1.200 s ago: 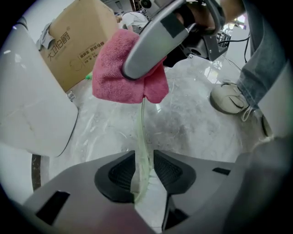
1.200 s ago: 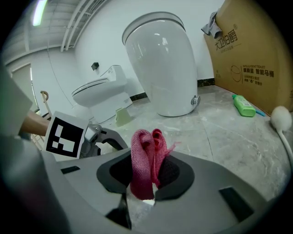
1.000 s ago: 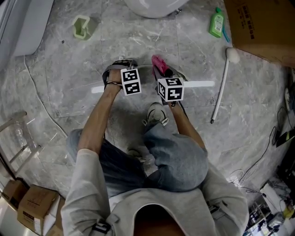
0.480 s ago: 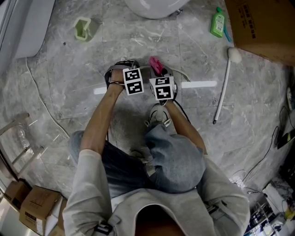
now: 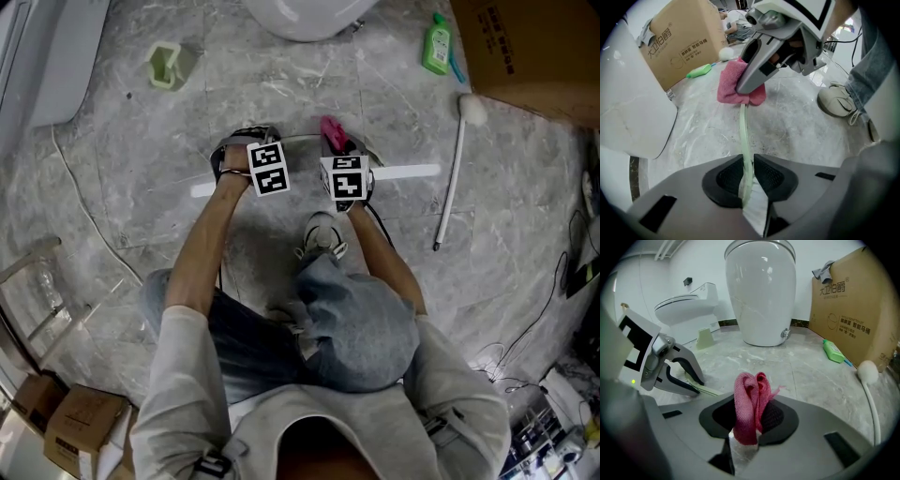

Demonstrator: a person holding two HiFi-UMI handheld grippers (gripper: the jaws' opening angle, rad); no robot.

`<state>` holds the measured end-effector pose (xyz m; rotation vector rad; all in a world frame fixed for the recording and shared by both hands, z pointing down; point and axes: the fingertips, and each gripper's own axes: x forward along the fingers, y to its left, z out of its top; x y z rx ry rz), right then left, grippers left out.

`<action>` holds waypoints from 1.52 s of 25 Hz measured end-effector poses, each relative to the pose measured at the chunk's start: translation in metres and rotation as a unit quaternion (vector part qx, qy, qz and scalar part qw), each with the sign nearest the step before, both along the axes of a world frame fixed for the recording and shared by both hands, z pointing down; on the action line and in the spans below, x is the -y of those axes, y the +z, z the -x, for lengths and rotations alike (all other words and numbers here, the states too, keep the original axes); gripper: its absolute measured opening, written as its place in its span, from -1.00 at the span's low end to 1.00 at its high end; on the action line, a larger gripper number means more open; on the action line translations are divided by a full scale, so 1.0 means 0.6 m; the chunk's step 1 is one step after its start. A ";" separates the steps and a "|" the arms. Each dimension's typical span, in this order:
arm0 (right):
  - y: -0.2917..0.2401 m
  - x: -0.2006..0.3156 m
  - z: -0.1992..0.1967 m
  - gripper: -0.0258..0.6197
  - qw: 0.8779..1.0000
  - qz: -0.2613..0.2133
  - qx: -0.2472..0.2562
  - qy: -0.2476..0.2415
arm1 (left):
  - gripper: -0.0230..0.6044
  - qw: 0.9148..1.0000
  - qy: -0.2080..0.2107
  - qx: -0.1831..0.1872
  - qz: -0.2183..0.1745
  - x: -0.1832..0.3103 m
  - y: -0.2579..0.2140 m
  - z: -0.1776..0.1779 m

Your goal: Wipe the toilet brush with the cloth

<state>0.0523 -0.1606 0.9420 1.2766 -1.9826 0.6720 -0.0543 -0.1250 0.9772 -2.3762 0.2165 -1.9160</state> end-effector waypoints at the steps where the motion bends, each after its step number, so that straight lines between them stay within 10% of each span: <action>1: 0.001 0.000 -0.016 -0.56 1.000 0.000 -0.004 0.008 | -0.66 1.000 0.000 0.000 0.001 0.000 0.000 -0.001; 18: 0.003 -0.035 -0.216 -0.56 0.992 0.004 -0.046 0.117 | -0.66 1.000 -0.011 0.004 0.008 0.000 0.003 -0.001; 38: -0.019 -0.021 0.108 -0.57 0.996 -0.002 0.038 -0.079 | -0.65 1.000 -0.003 0.014 0.001 -0.002 0.012 0.000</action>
